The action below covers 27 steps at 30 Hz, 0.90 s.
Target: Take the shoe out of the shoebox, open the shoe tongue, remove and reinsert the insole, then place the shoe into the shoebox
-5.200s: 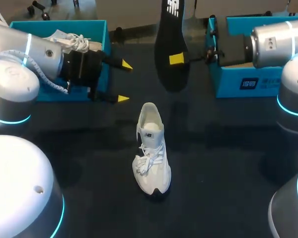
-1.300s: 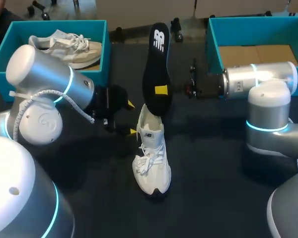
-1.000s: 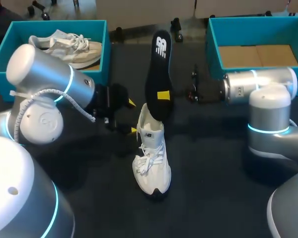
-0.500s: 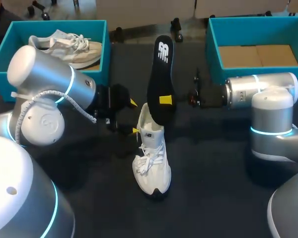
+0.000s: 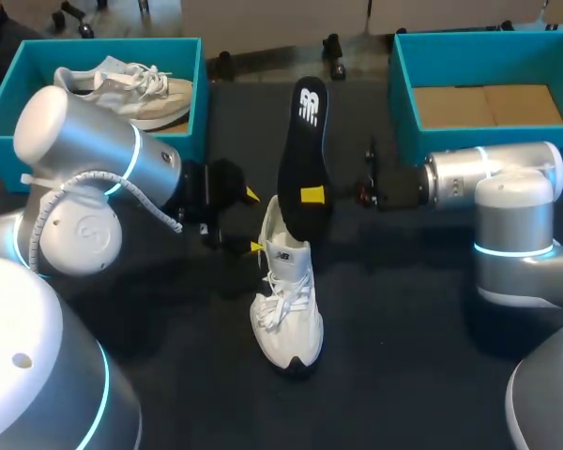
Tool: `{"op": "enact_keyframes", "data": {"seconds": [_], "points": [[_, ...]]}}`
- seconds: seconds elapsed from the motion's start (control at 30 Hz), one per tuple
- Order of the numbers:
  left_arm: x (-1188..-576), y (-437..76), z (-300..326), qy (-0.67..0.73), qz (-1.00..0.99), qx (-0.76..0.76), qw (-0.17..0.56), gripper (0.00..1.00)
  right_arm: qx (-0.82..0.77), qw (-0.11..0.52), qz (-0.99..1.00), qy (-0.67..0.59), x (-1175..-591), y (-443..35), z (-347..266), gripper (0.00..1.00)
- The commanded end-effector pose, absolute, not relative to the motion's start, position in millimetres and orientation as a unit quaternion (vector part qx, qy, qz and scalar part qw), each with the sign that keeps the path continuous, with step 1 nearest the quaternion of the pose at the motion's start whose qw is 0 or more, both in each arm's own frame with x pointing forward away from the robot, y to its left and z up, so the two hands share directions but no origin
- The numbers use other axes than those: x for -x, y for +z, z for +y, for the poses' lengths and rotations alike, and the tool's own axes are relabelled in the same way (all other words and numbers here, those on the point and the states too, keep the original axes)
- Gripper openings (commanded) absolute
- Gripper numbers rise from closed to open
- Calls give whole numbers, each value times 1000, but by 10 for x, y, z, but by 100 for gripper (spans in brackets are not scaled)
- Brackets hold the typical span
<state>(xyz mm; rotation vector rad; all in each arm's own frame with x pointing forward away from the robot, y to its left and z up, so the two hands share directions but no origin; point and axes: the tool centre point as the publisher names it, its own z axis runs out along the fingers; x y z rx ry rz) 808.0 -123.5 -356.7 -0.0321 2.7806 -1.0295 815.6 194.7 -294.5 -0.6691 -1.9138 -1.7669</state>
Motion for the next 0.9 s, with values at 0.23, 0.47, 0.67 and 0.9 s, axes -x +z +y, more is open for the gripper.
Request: {"op": "enact_keyframes", "data": {"seconds": [0.23,0.47,0.67,0.9], "points": [[-8078,-3580,-1249,-345,934,11,89,100,246,228,-696,-635,-8138,-2964,1963,0],[-8078,-3580,-1249,-345,934,11,89,100,246,224,-700,-632,-8192,-2899,1957,0],[-8078,-3580,-1249,-345,934,11,89,100,244,221,-703,-631,-8252,-2864,1987,0],[-8078,-3580,-1249,-345,934,11,89,100,246,219,-704,-630,-8303,-2820,1985,0]]}}
